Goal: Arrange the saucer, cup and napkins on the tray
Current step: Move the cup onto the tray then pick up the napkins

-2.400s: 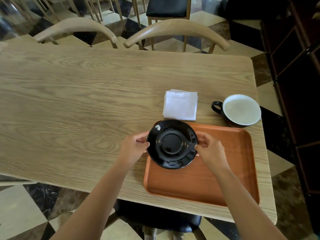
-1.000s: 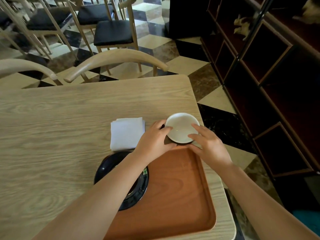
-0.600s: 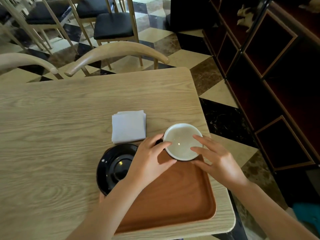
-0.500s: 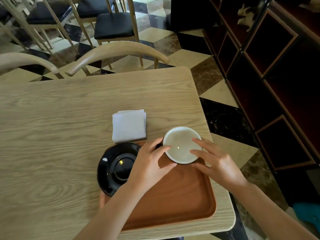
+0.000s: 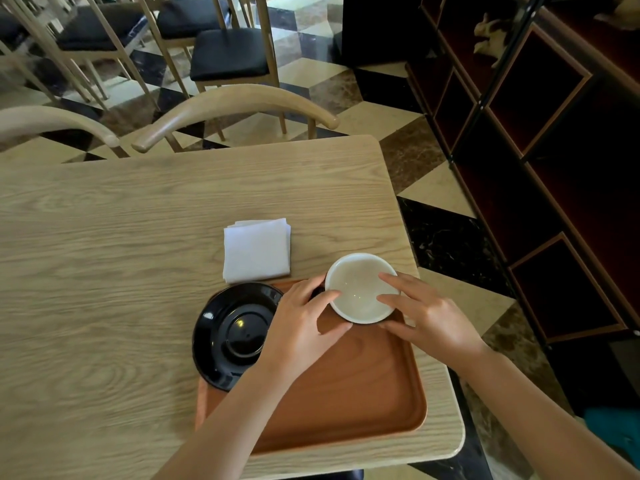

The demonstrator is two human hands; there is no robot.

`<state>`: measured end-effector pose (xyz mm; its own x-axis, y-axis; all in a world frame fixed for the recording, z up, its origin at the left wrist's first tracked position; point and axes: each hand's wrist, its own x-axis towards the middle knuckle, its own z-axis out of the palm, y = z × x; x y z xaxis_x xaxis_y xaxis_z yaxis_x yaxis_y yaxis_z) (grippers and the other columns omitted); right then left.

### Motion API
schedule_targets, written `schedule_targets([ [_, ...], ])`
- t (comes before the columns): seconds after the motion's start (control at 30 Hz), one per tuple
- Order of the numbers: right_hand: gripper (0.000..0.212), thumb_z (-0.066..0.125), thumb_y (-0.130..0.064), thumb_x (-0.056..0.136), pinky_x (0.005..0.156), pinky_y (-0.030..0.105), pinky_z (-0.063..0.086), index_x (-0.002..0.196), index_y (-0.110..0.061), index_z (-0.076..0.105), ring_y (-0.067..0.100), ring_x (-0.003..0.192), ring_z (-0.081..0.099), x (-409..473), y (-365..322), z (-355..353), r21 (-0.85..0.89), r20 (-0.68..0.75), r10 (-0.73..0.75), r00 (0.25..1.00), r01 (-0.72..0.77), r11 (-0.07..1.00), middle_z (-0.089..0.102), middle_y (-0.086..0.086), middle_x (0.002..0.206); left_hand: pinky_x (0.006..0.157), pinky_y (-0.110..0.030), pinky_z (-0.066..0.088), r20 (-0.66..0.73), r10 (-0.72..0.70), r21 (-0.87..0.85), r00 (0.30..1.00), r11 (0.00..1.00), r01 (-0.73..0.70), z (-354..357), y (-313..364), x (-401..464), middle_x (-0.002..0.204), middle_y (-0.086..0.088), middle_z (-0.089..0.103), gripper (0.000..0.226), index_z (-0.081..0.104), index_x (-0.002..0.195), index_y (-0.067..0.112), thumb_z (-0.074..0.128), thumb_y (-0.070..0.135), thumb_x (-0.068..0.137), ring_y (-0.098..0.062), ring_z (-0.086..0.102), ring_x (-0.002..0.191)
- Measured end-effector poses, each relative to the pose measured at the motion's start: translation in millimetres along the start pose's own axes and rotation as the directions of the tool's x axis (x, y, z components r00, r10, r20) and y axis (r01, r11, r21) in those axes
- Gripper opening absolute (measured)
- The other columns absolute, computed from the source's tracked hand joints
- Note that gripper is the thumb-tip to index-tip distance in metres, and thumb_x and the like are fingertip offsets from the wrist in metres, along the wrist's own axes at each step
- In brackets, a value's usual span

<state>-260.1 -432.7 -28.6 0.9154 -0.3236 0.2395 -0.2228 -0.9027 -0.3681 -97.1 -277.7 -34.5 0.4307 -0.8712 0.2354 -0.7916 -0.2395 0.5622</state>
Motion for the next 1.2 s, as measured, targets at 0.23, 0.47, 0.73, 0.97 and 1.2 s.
schedule_targets([
  [0.23,0.047,0.088,-0.025,0.056,0.081,0.047,0.053,0.097,-0.009,0.071,0.032,0.103,0.064,2.7,-3.7,-10.0,-0.073,0.084,-0.019,0.996,0.025,0.997,0.066,0.013,0.117,0.096,-0.031,0.038,0.083,0.007,0.037,0.997,0.999,-0.010,-4.4,0.7,-3.1,0.125,-0.006,0.056,0.053,0.059,0.116,0.017,0.057,0.049,0.075,-0.019,0.049,0.113],
  [0.47,0.041,0.056,-0.045,0.076,0.077,0.034,0.053,0.092,-0.011,0.072,0.021,0.082,0.068,43.5,-33.2,-56.2,-0.067,-0.043,0.016,0.999,-0.019,0.998,0.073,0.002,0.091,0.095,-0.025,0.042,0.046,0.034,0.093,0.998,0.995,-0.038,-57.4,-16.3,3.7,0.124,-0.005,0.058,0.052,0.050,0.126,0.012,0.050,0.043,0.084,-0.015,0.051,0.113],
  [0.73,0.052,0.054,-0.034,0.089,0.108,0.038,0.029,0.137,-0.018,0.041,0.023,0.136,0.029,151.3,-83.2,17.2,-0.134,0.301,0.048,0.952,-0.008,0.991,0.033,0.006,0.150,0.086,-0.045,0.049,0.248,0.022,0.481,0.969,0.865,-0.143,-89.0,-85.5,30.4,0.127,-0.017,0.059,0.043,0.056,0.124,0.009,0.050,0.030,0.087,-0.033,0.058,0.111],
  [0.97,0.057,0.041,-0.041,0.094,0.112,0.042,0.017,0.145,-0.025,0.020,0.022,0.143,0.006,179.0,-85.6,73.6,-0.309,0.512,0.172,0.842,-0.007,0.951,0.006,0.004,0.158,0.107,-0.041,0.026,0.347,-0.327,0.573,0.879,0.816,0.077,-79.9,-119.7,44.4,0.156,-0.011,0.010,0.050,0.026,0.143,0.021,0.039,0.032,0.096,-0.027,0.018,0.140],
  [1.2,0.056,0.045,-0.038,0.093,0.107,0.037,0.027,0.143,-0.023,0.025,0.023,0.140,0.019,179.0,-85.9,78.4,-0.259,0.508,0.173,0.844,-0.042,0.965,0.012,0.006,0.156,0.093,-0.033,0.036,0.129,-0.647,0.048,0.752,0.761,0.647,-75.0,-114.2,60.9,0.129,-0.014,0.046,0.060,0.035,0.135,0.007,0.060,0.011,0.080,-0.028,0.043,0.118],
])
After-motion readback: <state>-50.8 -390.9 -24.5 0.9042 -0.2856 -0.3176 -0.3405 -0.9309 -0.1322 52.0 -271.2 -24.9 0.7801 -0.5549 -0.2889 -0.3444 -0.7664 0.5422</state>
